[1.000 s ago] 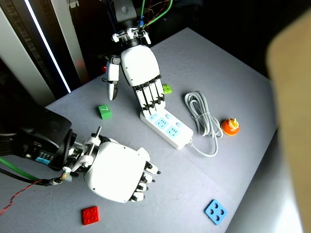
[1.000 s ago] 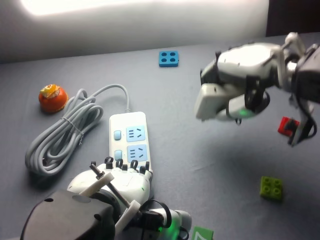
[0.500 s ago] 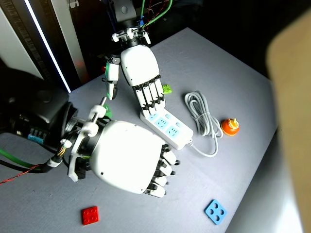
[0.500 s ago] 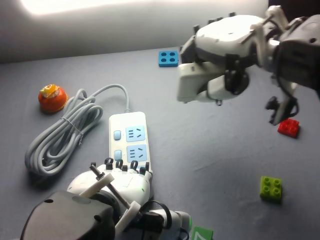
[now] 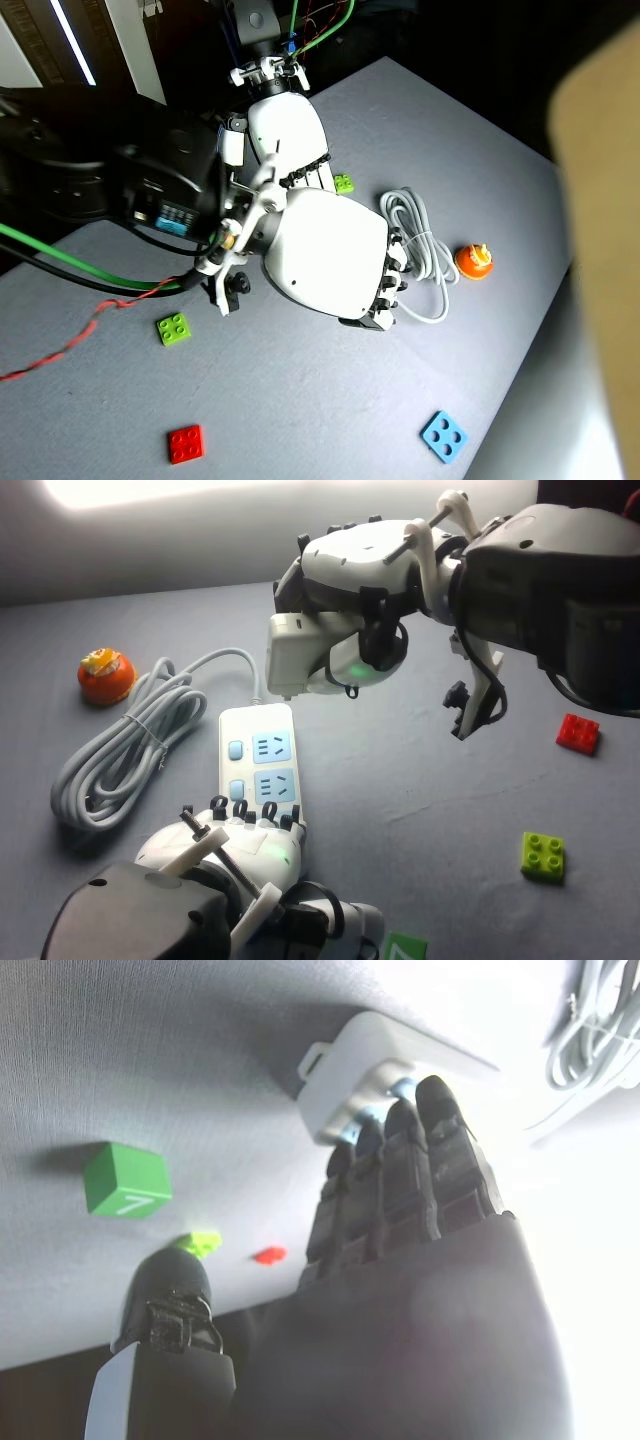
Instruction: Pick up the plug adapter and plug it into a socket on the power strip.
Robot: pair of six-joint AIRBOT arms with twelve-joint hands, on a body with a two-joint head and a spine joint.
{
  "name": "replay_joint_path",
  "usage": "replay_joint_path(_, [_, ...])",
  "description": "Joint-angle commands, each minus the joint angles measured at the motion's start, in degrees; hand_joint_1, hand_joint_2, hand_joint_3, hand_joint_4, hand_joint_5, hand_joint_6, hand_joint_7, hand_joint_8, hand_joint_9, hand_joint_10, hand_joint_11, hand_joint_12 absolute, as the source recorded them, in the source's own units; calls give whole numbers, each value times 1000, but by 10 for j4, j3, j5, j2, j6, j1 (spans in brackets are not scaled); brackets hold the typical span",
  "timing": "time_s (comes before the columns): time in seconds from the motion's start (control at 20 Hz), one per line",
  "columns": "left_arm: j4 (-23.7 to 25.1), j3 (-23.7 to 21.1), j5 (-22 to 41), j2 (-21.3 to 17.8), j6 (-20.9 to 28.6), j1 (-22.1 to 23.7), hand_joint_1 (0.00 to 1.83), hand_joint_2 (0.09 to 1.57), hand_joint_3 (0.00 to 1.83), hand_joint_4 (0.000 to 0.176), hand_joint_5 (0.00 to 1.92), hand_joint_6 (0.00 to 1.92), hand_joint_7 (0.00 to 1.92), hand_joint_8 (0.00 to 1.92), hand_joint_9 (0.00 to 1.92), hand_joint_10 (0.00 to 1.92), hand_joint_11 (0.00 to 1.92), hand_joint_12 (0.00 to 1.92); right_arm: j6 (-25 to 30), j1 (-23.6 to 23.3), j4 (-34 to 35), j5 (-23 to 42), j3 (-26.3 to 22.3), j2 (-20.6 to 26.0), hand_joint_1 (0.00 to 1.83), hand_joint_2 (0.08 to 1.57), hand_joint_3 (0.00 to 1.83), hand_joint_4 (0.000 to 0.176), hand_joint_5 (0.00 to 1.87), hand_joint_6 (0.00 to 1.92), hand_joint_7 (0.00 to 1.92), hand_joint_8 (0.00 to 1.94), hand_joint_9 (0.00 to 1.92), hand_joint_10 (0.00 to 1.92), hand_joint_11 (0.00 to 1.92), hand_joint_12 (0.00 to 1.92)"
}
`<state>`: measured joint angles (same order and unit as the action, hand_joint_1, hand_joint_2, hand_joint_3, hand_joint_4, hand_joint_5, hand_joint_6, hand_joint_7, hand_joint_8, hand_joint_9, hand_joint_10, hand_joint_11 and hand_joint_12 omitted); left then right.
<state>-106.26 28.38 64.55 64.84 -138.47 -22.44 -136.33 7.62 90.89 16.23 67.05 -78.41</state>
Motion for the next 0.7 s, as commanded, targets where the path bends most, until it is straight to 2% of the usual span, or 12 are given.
replay_joint_path(0.0, [27,-3,7,-1,1,2,0,1231,0,0,112,4,97,4,95,4,0,325,2,-13,-10,-1,3,-2,1237,1174,0,0,826,1028,932,1296,799,1206,679,1586])
replay_joint_path(0.15, [27,-3,7,-1,1,2,0,1231,0,0,116,2,102,3,98,3,0,320,-2,-13,3,-10,11,-13,1240,1163,0,0,882,948,922,1315,794,1235,696,1593])
replay_joint_path(0.3, [27,-4,6,-1,1,2,0,1231,0,0,114,0,110,3,105,2,0,333,-34,-7,3,-14,11,-15,1231,1167,2,0,849,1013,931,1285,808,1197,692,1574])
replay_joint_path(0.5, [27,-4,5,-1,1,1,0,1233,1,0,103,0,95,0,93,0,0,332,-124,-6,2,-50,11,-10,1221,1189,1,0,786,1108,911,1312,805,1210,691,1591])
replay_joint_path(0.55, [27,-4,5,-2,1,1,0,1229,0,0,115,2,105,2,106,3,0,382,-143,-5,2,-50,11,-10,1222,1187,0,0,798,1090,913,1311,802,1202,695,1583])
replay_joint_path(0.65, [27,-3,5,-3,1,2,0,1235,1,0,113,0,97,0,94,0,0,377,-145,-4,2,-40,11,-10,1229,1176,0,0,820,1055,930,1288,814,1198,700,1588])
